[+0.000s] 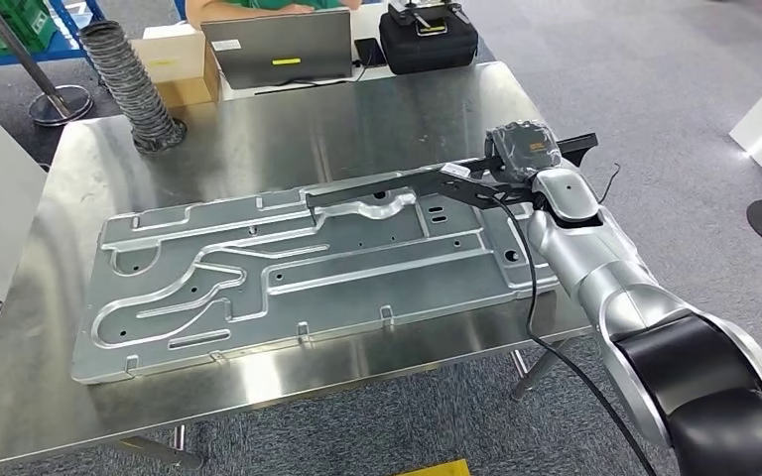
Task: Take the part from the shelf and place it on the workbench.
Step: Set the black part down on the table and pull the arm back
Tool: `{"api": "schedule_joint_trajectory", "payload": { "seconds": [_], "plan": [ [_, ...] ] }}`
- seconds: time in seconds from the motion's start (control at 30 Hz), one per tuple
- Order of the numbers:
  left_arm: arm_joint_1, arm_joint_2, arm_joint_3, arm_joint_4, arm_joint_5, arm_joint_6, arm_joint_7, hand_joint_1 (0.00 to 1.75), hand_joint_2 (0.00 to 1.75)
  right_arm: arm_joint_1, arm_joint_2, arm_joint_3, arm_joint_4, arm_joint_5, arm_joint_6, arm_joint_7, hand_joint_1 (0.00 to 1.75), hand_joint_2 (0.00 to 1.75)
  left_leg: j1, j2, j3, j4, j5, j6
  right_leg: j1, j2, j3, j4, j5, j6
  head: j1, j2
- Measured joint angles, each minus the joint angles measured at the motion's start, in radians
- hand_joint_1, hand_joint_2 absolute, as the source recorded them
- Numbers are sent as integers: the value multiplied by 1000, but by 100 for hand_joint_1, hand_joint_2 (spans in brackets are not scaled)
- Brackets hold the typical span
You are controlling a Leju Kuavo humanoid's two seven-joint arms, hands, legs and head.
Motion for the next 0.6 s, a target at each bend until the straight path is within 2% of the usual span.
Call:
{"api": "schedule_joint_trajectory", "payload": {
  "seconds": [0.03, 0.13, 0.2, 0.23, 0.3, 0.33, 0.37, 0.4, 0.47, 0.5, 0.53, 0.6],
  "plan": [
    [1, 1, 0, 0, -3, 1, 0, 0, 175, -1, 1, 0, 2, 0, 0, 0, 0, 0, -1, 0, 13, -32, 7, 3, 1, 1, -1, 0, 1, 6, 0, 0],
    [3, 1, -3, 0, -11, 6, 0, 0, 175, -2, 1, 1, 7, -1, 0, -1, 0, 0, -4, -1, 15, -44, 6, 21, 1, 1, -3, -3, 4, 24, 0, 0],
    [2, 1, -5, 0, -12, 10, 1, 0, 175, -2, 1, 2, 9, -1, 0, -3, 0, 0, -2, 0, 19, -53, 12, 35, -1, 0, -16, 31, -22, 32, 0, 0],
    [2, 1, -5, 0, -10, 11, 1, 0, 131, -3, 2, 2, 10, -1, 0, -4, 0, 0, -1, 0, 21, -57, 15, 40, -2, -1, -37, 79, -50, 33, 0, 0],
    [2, 1, -5, 0, -3, 12, 3, 0, 44, -2, 2, 3, 13, -1, 1, -4, 0, 0, -4, 0, 20, -57, 15, 45, 0, -1, -100, 216, -113, 35, 0, 0],
    [2, 1, -5, 0, 0, 12, 5, 0, 0, -1, 2, 4, 16, 0, 2, -4, 0, 0, -6, 0, 20, -56, 15, 46, 0, -1, -124, 269, -128, 35, 0, 0],
    [3, 1, -5, 0, 2, 11, 7, 0, 0, 0, 2, 5, 19, 1, 3, -4, 0, 0, -7, -1, 20, -54, 14, 47, 0, -1, -132, 285, -124, 34, 0, 0],
    [3, 1, -5, 0, 3, 10, 9, 0, 0, 0, 2, 5, 20, 1, 3, -4, 0, 0, -8, -1, 21, -52, 13, 47, 1, -1, -120, 259, -102, 32, 0, 0],
    [4, 1, -5, 0, 5, 8, 11, 0, 0, -4, 3, 6, 22, 3, 4, -4, 0, 0, -10, -2, 20, -46, 9, 44, 2, -2, -53, 123, -38, 23, 0, 0],
    [3, 1, -5, 0, 5, 8, 12, 0, 0, -8, 3, 7, 22, 4, 4, -4, 0, 0, -12, -2, 19, -42, 6, 40, 5, -2, -24, 63, -17, 19, 0, 0],
    [3, 0, -5, 0, 5, 7, 12, 0, 0, -10, 4, 7, 22, 5, 4, -4, 0, 0, -13, -2, 17, -39, 4, 37, 7, -1, -5, 23, -8, 16, 0, 0],
    [4, 0, -5, 0, 6, 7, 14, 0, 0, -12, 5, 8, 22, 5, 4, -5, 0, 0, -15, -2, 16, -40, 4, 29, 12, -1, -1, 8, -8, 9, 0, 0]
  ]
}}
